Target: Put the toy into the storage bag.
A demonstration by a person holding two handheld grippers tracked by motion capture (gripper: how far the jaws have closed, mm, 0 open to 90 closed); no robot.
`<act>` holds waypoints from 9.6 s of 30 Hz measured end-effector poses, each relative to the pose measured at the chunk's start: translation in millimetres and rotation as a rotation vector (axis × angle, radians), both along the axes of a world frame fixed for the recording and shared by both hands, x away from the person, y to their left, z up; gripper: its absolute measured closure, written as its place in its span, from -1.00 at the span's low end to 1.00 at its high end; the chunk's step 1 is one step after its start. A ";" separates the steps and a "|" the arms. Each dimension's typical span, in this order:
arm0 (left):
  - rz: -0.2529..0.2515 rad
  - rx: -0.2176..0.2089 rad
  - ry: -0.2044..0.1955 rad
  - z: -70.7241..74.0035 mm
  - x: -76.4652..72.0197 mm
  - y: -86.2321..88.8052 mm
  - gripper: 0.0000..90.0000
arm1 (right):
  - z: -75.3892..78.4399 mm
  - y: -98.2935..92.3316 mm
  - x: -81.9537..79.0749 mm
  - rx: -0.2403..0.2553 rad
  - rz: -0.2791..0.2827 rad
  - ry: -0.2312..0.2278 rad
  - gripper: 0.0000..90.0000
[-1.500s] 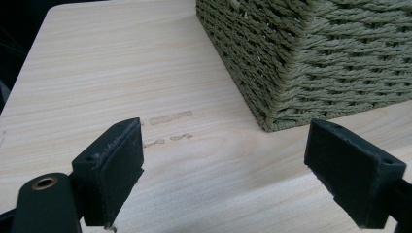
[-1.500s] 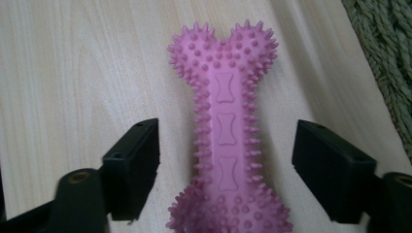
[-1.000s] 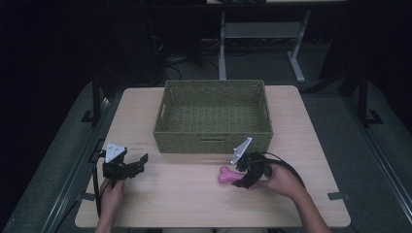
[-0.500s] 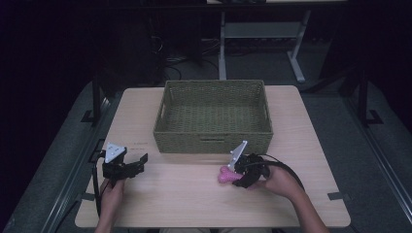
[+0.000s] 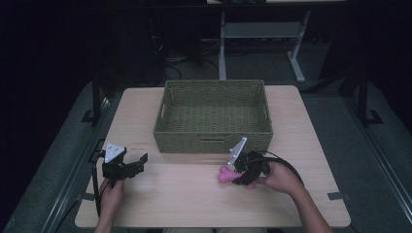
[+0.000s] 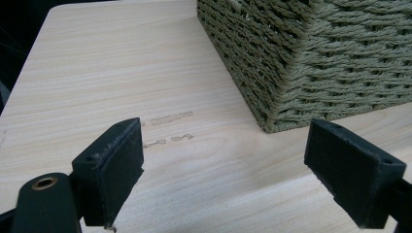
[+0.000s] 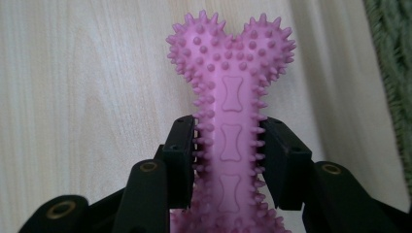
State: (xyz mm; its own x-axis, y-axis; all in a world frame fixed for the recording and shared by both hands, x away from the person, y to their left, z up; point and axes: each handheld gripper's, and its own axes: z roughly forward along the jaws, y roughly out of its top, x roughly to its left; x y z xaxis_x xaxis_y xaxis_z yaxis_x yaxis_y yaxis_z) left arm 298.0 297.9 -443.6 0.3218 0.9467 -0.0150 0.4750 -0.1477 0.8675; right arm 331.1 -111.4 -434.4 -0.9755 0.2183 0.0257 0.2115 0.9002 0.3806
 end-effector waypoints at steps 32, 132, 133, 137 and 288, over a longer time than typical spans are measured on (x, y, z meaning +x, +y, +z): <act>-0.002 0.004 -0.001 0.0 0.7 0.1 -0.70 | 94.3 -2.8 47.6 0.159 0.100 0.028 0.30; -0.013 -0.005 0.004 -0.2 0.5 -0.6 -0.70 | 86.3 4.8 155.9 0.117 -0.029 0.075 0.29; -0.012 -0.009 0.005 -0.4 0.7 -1.0 -0.70 | 85.3 5.1 156.0 0.120 -0.029 0.074 0.29; -0.018 -0.005 0.005 -0.8 0.9 -2.4 -0.70 | 78.8 4.6 155.1 0.123 -0.030 0.079 0.29; -0.016 0.025 0.000 -0.1 0.6 -4.9 -0.70 | 79.0 -19.8 40.0 0.288 -0.056 0.067 -0.40</act>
State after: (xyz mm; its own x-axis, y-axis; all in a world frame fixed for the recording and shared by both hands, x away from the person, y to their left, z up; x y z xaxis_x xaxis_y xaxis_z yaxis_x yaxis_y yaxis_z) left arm 298.6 293.1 -443.7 0.3367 0.9416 0.0082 0.4726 -0.1765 0.8634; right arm 371.2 -131.2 -355.4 -0.9562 0.2463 0.1583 0.2912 0.7432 0.6024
